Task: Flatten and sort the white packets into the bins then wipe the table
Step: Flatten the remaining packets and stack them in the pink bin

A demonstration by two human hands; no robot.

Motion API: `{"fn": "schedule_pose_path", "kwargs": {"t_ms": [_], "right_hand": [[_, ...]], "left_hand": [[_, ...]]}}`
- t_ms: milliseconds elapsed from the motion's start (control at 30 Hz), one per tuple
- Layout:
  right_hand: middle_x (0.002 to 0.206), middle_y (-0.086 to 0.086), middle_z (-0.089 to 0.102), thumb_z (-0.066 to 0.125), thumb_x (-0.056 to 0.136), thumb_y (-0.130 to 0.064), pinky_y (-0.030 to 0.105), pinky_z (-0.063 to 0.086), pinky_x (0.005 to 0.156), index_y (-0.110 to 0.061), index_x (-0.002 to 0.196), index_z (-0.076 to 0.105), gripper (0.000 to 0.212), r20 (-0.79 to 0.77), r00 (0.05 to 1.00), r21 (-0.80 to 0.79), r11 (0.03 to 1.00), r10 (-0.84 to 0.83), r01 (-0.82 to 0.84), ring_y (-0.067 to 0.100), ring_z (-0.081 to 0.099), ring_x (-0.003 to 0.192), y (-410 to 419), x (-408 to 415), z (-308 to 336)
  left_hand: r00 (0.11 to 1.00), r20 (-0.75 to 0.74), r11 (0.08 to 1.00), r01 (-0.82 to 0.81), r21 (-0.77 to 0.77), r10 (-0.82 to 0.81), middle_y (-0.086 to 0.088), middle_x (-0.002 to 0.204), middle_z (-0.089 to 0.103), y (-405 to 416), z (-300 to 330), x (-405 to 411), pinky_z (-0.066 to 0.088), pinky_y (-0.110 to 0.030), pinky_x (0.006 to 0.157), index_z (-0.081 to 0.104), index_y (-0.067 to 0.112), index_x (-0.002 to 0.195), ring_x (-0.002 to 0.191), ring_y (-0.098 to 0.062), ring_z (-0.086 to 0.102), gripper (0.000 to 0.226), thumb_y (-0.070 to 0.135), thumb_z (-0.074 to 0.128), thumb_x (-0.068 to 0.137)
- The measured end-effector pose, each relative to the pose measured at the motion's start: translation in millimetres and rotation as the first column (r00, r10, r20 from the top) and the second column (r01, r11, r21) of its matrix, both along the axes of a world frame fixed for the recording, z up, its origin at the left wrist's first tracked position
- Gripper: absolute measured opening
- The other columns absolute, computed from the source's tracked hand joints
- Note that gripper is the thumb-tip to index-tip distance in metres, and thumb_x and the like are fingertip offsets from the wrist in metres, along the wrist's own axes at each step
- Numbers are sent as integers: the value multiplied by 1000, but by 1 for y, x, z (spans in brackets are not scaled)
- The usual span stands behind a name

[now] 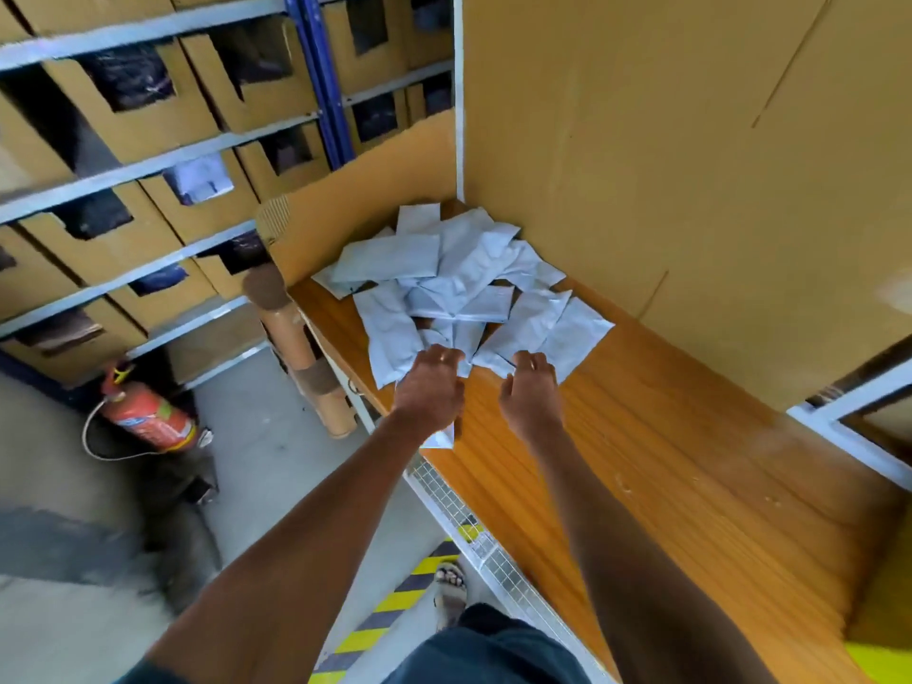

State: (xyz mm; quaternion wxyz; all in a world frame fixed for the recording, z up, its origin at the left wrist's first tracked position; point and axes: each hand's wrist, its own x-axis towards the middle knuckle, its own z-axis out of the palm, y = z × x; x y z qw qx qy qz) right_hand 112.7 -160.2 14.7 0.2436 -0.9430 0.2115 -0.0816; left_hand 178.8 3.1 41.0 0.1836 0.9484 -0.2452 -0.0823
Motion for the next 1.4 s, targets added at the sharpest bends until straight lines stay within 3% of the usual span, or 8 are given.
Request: {"fn": "schedule_pose_path", "kwargs": {"t_ms": [367,500,667,800,967,1133,1300,1400], "right_hand": [[141,21,47,54,91,3,50,54,93,-2,153,35,66,-77,972,18,975,-222,224,40,50,124,-50,64,-31],[169,25,16,43,93,7,43,22,128,5,162,12,76,-196,959,-23,979,-203,202,38,14,158,-67,72,-50],[173,18,-1,42,103,-13,52,12,129,1,164,7,71,-313,929,-57,980,-199,191,36,-3,160,-73,67,-68],[173,12,-11,49,100,-11,50,5,129,-3,164,-3,83,-395,872,-133,957,-290,258,32,-11,160,-73,60,-66],[173,17,-1,48,97,-4,49,7,130,1,163,10,77,-435,753,-206,869,-493,450,35,-9,160,-68,49,-61],[172,22,9,46,98,-16,53,14,129,-2,155,33,60,-312,680,-177,744,-663,644,40,5,159,-60,56,-59],[173,12,-11,33,106,-48,60,13,126,-28,167,6,69,-324,766,-186,831,-555,524,43,-3,159,-65,54,-79],[174,11,-9,25,102,-57,63,21,122,-31,167,3,72,-326,759,-193,826,-563,530,45,2,158,-61,49,-87]], "left_hand": [[975,-17,975,220,-25,-220,-11,144,55,-83,-15,104,56,-51,96,55,20,142,130,-31,53,40,20,56,103],[946,-24,946,321,-42,-322,-12,148,52,-113,-22,121,52,-50,99,52,17,147,134,-31,49,44,21,55,103],[878,18,878,478,42,-479,-16,155,47,-138,-36,136,50,-53,101,49,14,152,137,-40,44,56,21,55,97],[828,6,821,555,136,-561,-18,154,47,-151,-52,148,49,-54,103,48,14,153,139,-42,44,67,38,49,91],[755,-8,744,647,168,-656,-16,160,39,-158,-57,151,44,-51,110,45,19,152,146,-39,36,63,39,57,93],[695,-36,685,714,146,-718,-11,168,29,-162,-62,153,38,-53,115,41,21,154,153,-38,22,67,39,60,92],[557,-16,554,828,82,-830,-14,171,24,-168,-78,161,23,-56,127,43,17,155,158,-41,15,65,32,57,94],[517,7,516,853,81,-856,-14,173,19,-170,-86,164,19,-54,129,41,18,156,160,-39,12,65,33,55,95]]}}
